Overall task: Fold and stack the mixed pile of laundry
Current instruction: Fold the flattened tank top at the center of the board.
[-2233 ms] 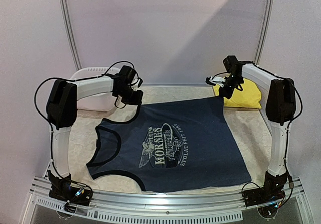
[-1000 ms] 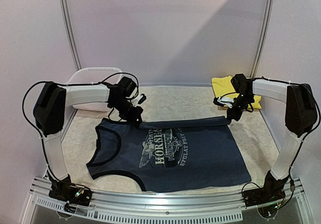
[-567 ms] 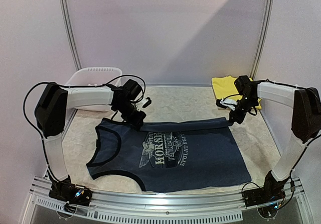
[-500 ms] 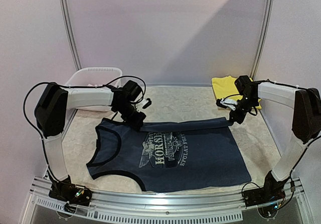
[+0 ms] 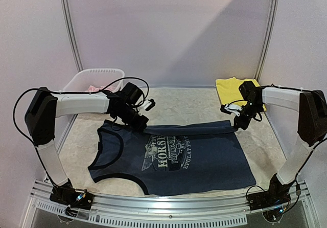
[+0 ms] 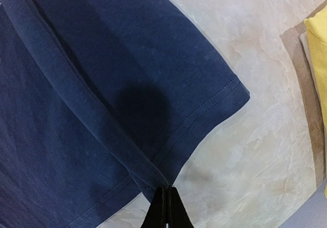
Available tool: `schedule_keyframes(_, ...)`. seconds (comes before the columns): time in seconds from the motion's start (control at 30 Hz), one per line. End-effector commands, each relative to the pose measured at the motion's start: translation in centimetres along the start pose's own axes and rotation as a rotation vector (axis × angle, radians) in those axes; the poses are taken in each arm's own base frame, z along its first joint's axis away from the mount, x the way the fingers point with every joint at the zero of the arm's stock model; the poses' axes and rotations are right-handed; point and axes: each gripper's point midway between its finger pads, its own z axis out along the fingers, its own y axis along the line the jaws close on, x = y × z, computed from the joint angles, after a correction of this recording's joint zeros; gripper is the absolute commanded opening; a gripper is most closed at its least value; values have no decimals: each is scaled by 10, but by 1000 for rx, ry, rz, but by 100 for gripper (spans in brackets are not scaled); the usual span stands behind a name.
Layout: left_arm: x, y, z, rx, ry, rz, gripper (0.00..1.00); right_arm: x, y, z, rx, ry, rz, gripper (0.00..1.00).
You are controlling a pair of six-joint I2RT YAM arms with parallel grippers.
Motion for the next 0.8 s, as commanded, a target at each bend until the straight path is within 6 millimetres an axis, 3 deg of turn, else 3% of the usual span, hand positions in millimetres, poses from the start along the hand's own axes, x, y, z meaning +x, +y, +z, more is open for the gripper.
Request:
schedule_keyframes(0.0, 1, -8, -6, 1, 10, 26, 0, 6, 6, -4, -4, -2, 7, 0)
schedule_keyframes(0.17, 12, -14, -13, 4, 45, 58, 0, 10, 11, -4, -12, -2, 8, 0)
schedule_keyframes(0.77, 39, -23, -3, 4, 145, 77, 0, 24, 24, 3, -44, 23, 17, 0)
